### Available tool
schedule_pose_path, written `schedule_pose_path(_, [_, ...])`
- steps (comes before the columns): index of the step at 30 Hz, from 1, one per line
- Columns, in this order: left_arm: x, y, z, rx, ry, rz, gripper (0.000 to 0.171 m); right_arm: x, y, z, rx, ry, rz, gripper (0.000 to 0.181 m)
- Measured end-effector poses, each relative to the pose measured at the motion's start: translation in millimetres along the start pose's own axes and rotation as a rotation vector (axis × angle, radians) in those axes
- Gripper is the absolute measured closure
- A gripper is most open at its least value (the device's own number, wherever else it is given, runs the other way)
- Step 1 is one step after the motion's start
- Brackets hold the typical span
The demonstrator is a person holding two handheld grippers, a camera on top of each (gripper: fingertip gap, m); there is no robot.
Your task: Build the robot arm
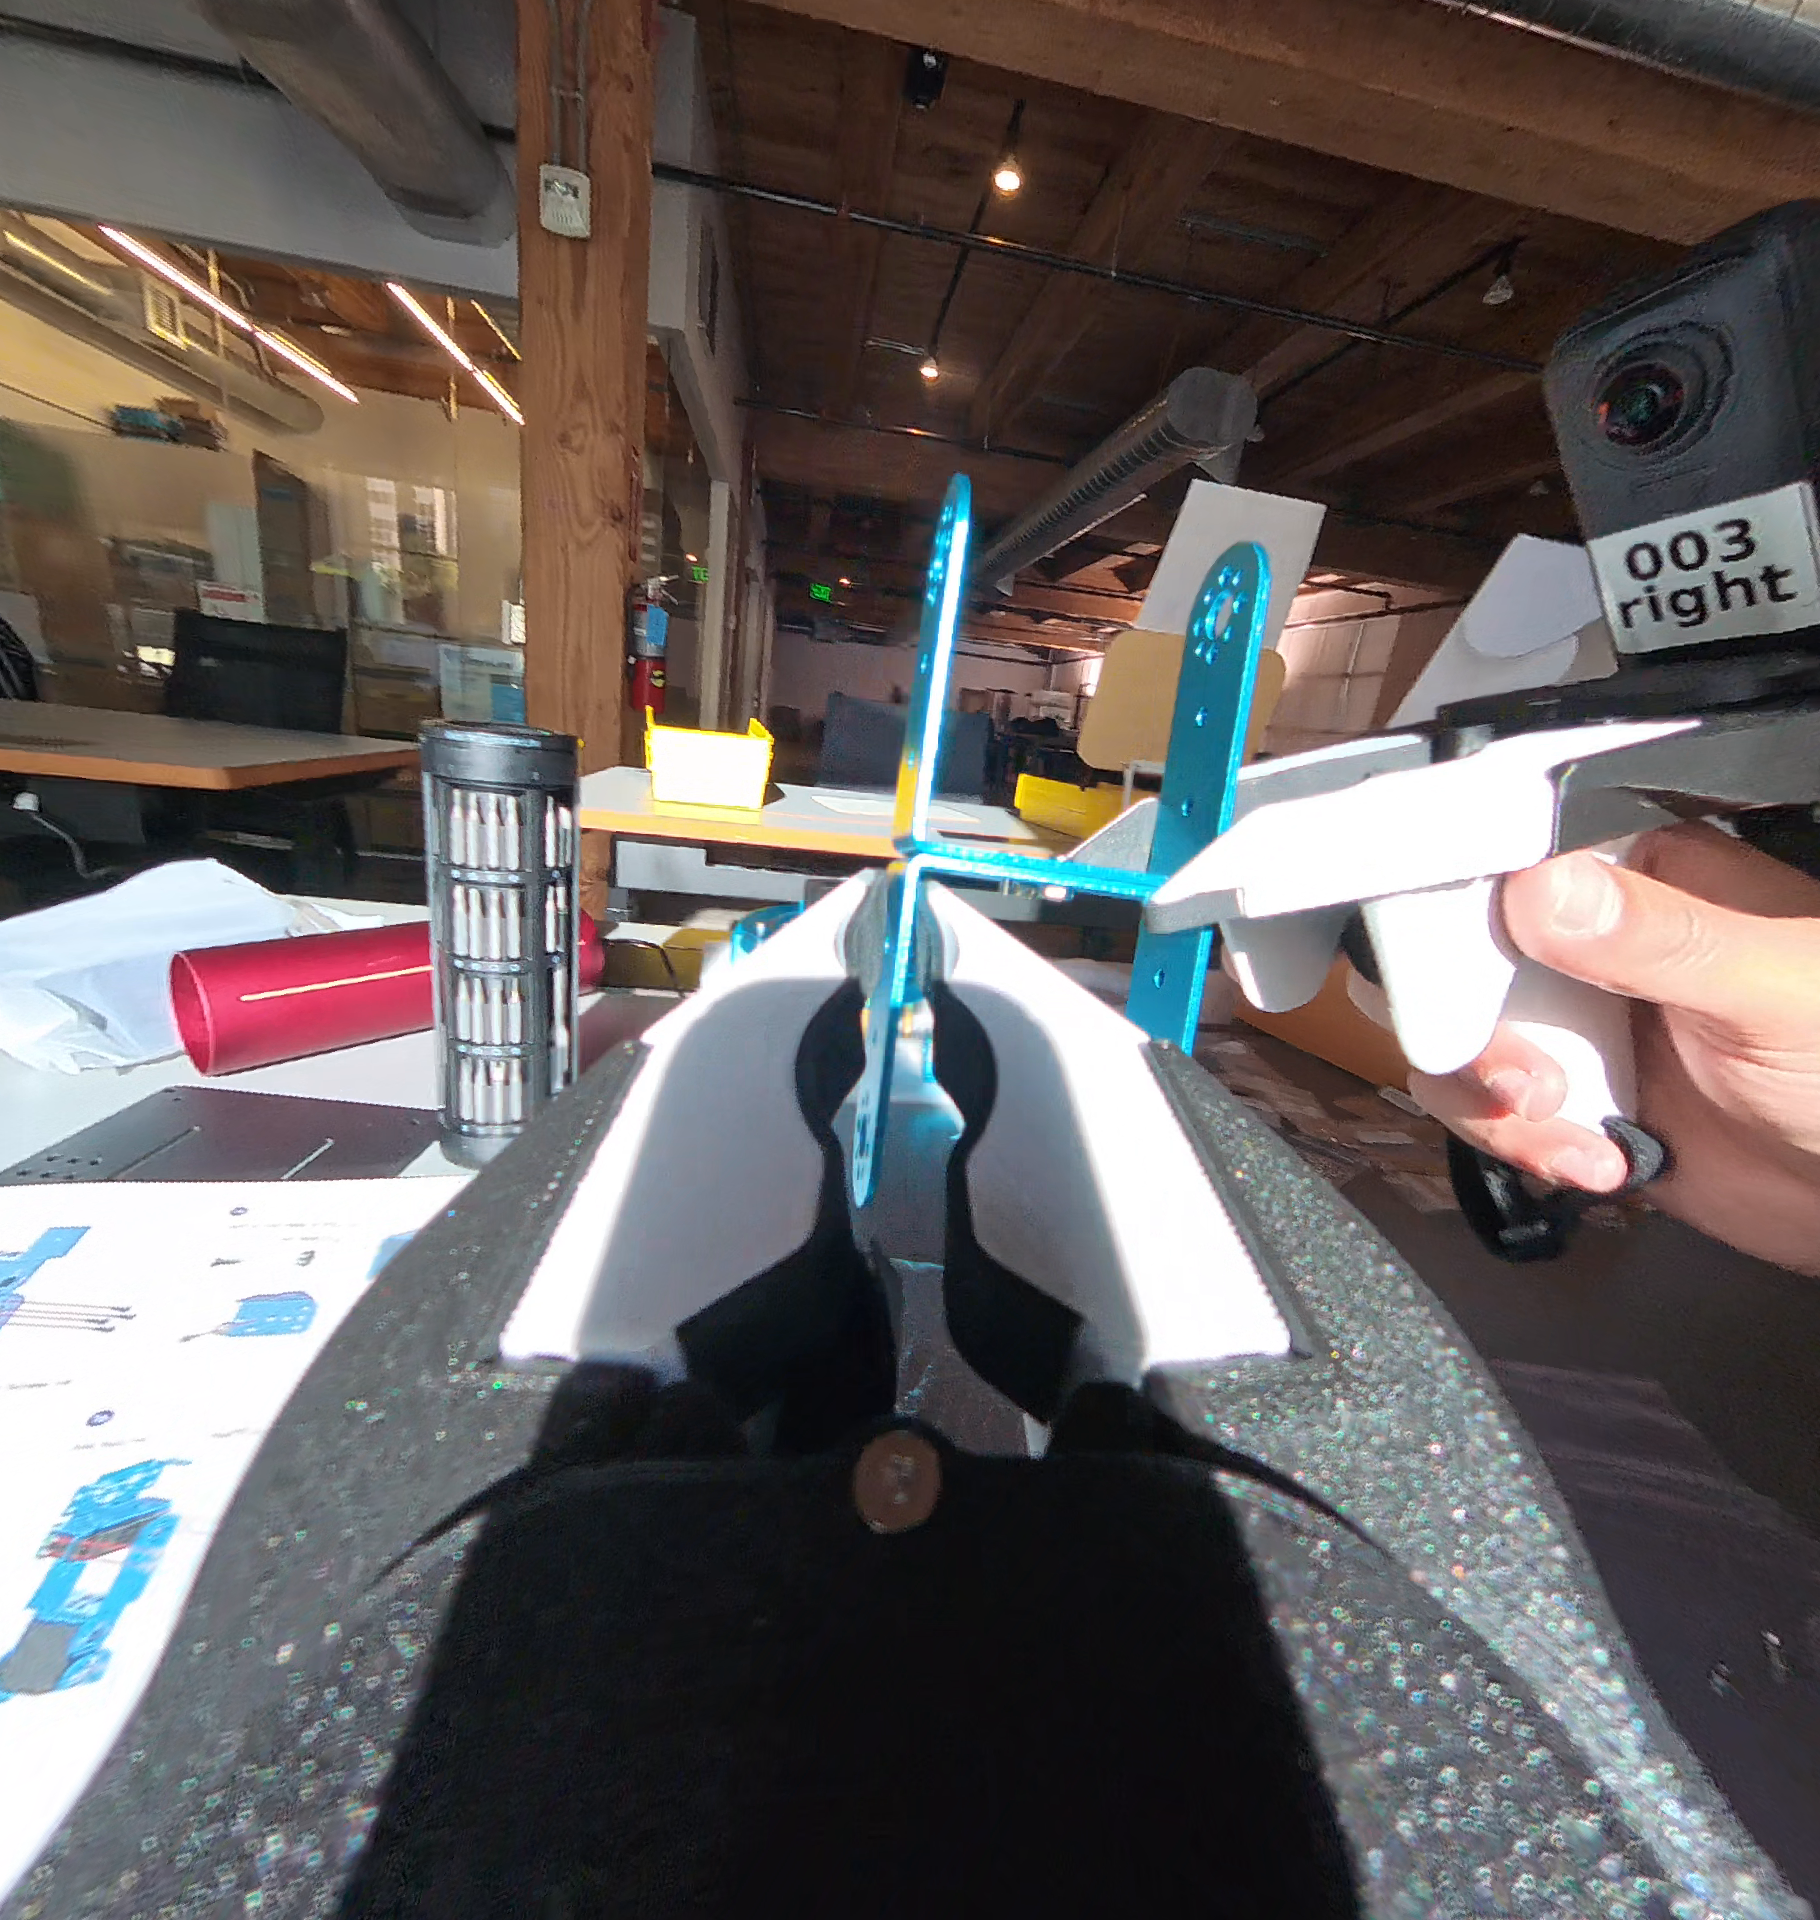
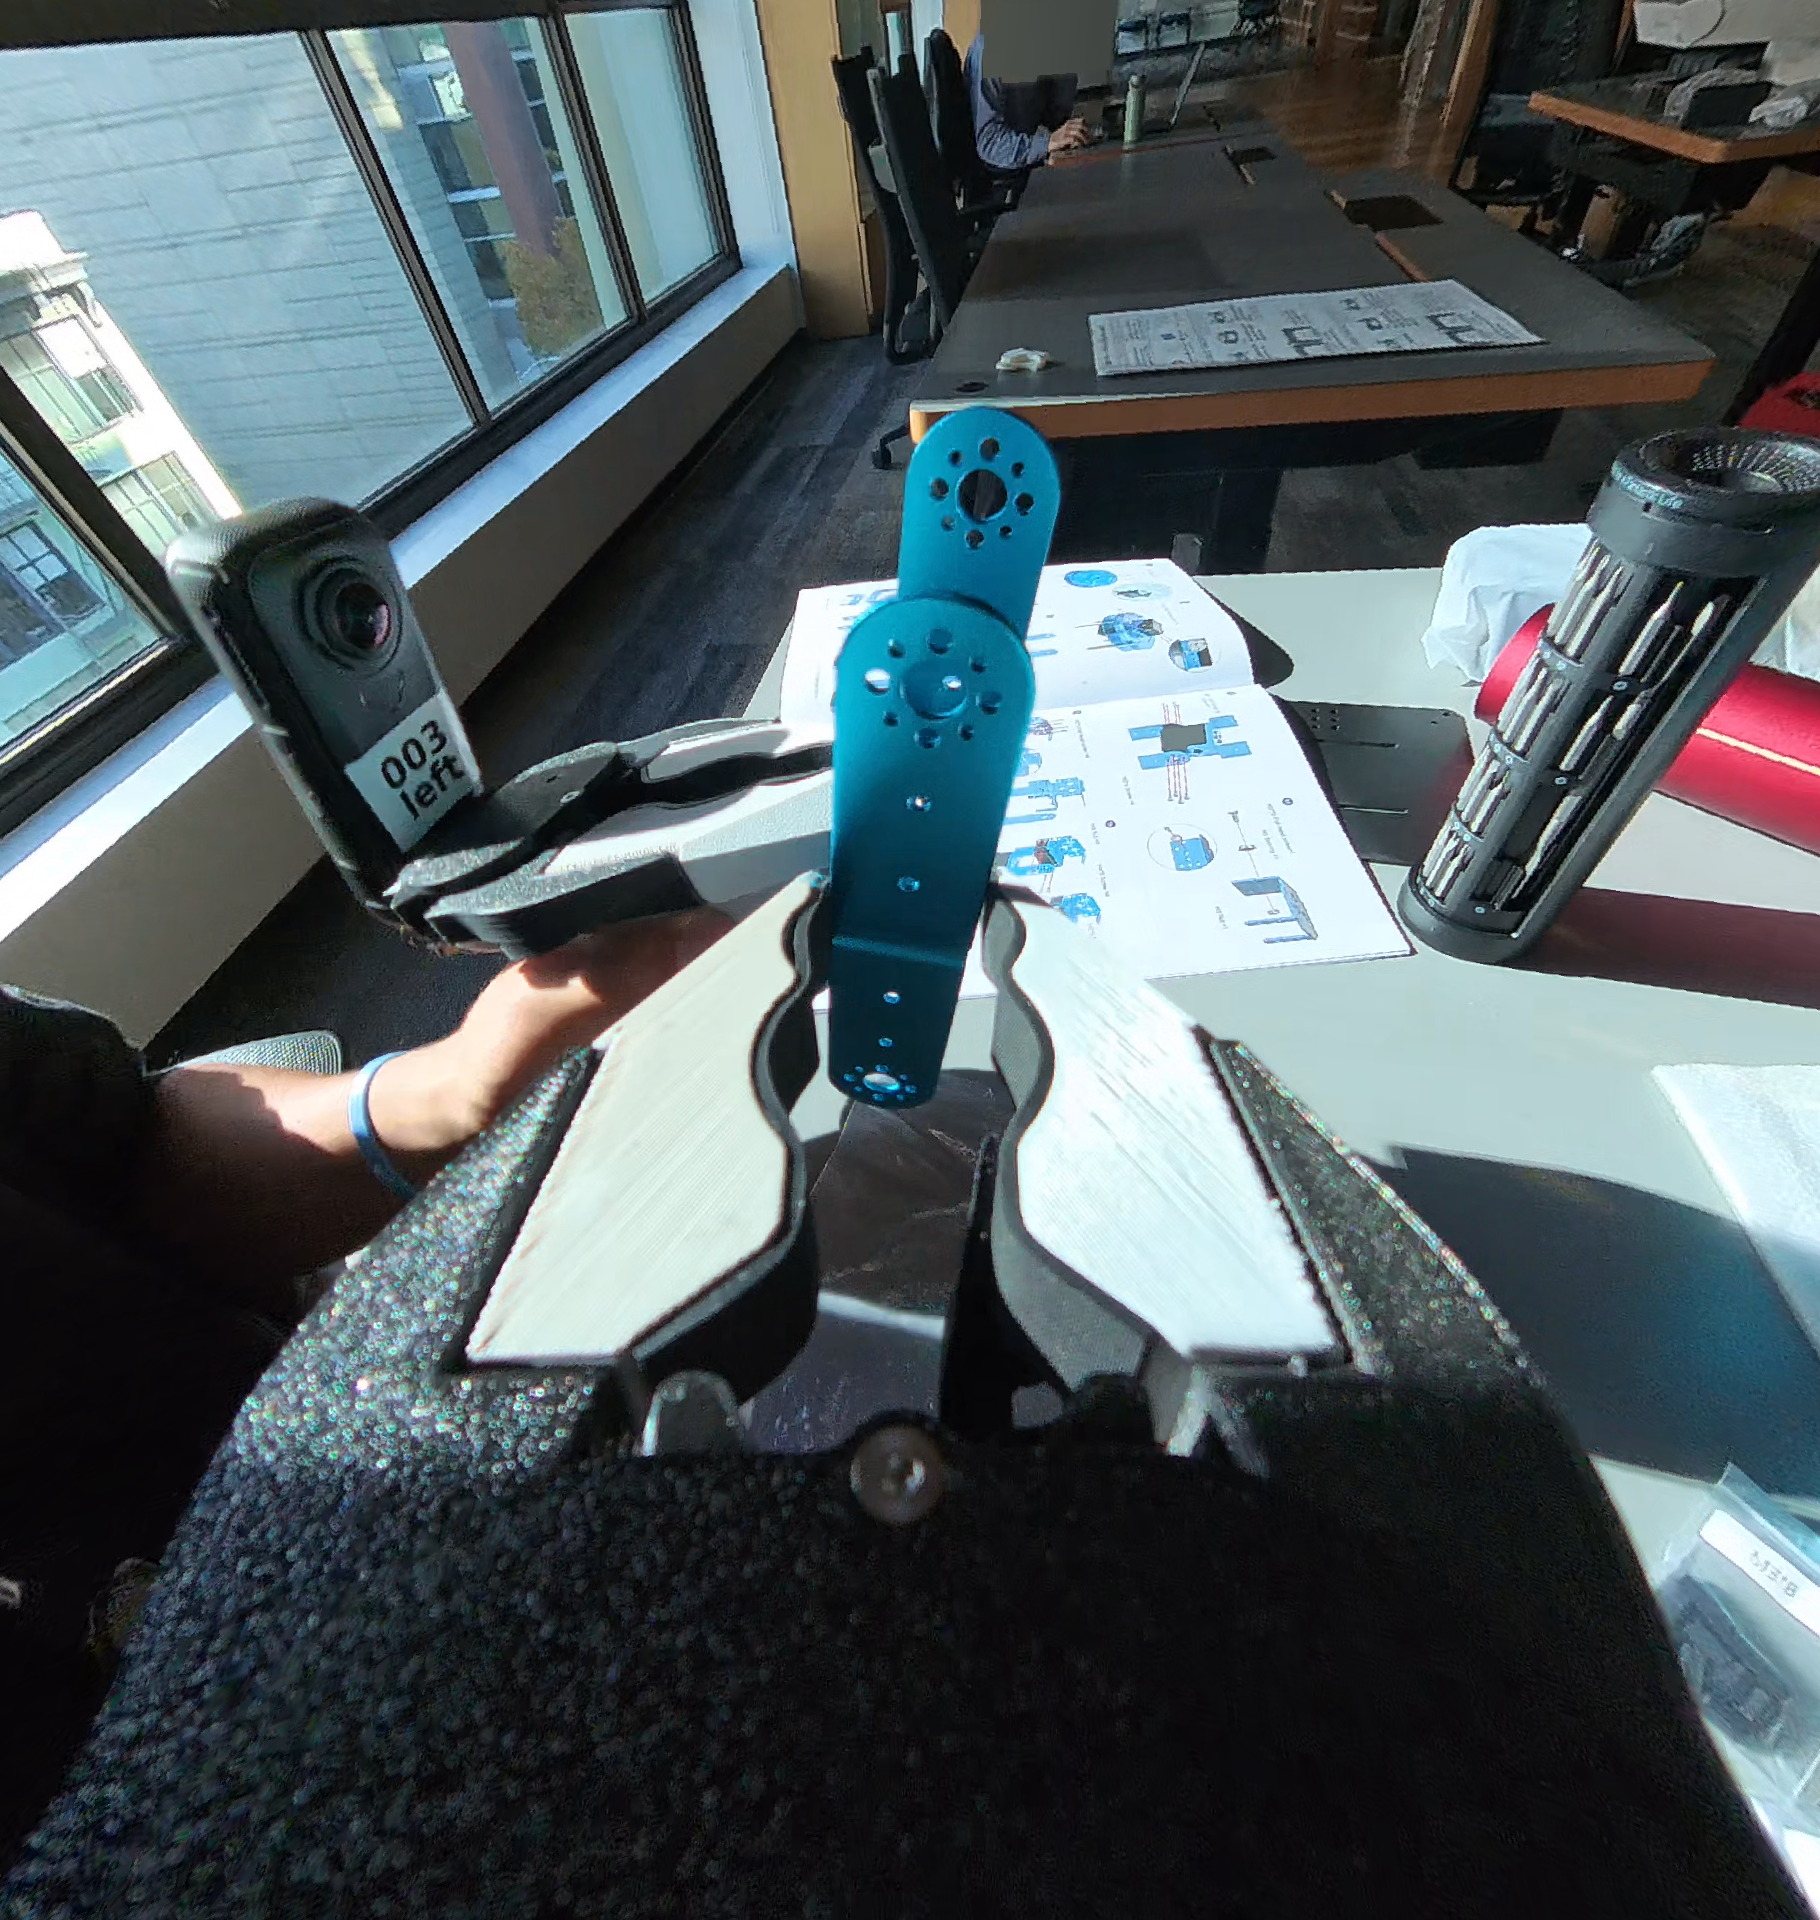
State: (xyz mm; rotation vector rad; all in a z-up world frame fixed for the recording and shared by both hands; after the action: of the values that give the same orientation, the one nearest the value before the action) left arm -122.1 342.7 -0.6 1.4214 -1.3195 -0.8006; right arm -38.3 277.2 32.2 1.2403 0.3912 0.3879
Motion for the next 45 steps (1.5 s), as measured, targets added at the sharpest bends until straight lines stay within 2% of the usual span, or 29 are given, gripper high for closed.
schedule_pose_path(4, [3, 2, 1, -0.054, -0.134, 0.042, 0.163, 9, -5, 10, -0.003, 0.062, 0.013, 0.155])
schedule_pose_path(6, [0, 4, 4, -0.093, -0.177, 0.022, 0.147, 16, -8, 15, 0.001, 0.084, 0.009, 0.155])
schedule_pose_path(9, [1, 8, 12, -0.156, -0.286, -0.051, 0.14, 23, -17, 23, -0.012, 0.156, 0.001, 0.155])
schedule_pose_path(14, [3, 8, 13, -0.351, -0.53, -0.018, 0.123, 31, -37, 32, -0.063, 0.334, -0.032, 0.155])
schedule_pose_path(20, [15, -8, -1, -0.549, -0.697, -0.04, 0.118, 30, -60, 33, -0.109, 0.429, 0.04, 0.155])
schedule_pose_path(23, [20, -20, -6, -0.599, -0.722, -0.078, 0.121, 29, -70, 30, -0.163, 0.455, 0.073, 0.155])
schedule_pose_path(26, [23, -25, -8, -0.601, -0.737, -0.083, 0.143, 30, -74, 31, -0.177, 0.506, 0.058, 0.155])
schedule_pose_path(31, [23, -43, -9, -0.676, -0.714, -0.113, 0.145, 37, -90, 30, -0.212, 0.504, 0.074, 0.155])
schedule_pose_path(35, [22, -58, -7, -0.688, -0.694, -0.166, 0.146, 42, -101, 28, -0.237, 0.487, 0.092, 0.153])
schedule_pose_path(45, [17, -62, -14, -0.734, -0.649, -0.09, 0.146, 57, -105, 35, -0.236, 0.472, 0.052, 0.154])
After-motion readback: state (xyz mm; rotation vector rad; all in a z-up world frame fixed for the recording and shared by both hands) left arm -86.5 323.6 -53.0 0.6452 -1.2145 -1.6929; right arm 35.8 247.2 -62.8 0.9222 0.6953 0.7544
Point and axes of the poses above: each gripper's, where its closed fingertips meet, z back along the fingers, y out of its top, x = y × z across the jaws, the point moved 6 cm from there along z, back along the fingers, and after that the axes turned 2 degrees about z, right-handed, at the moved point
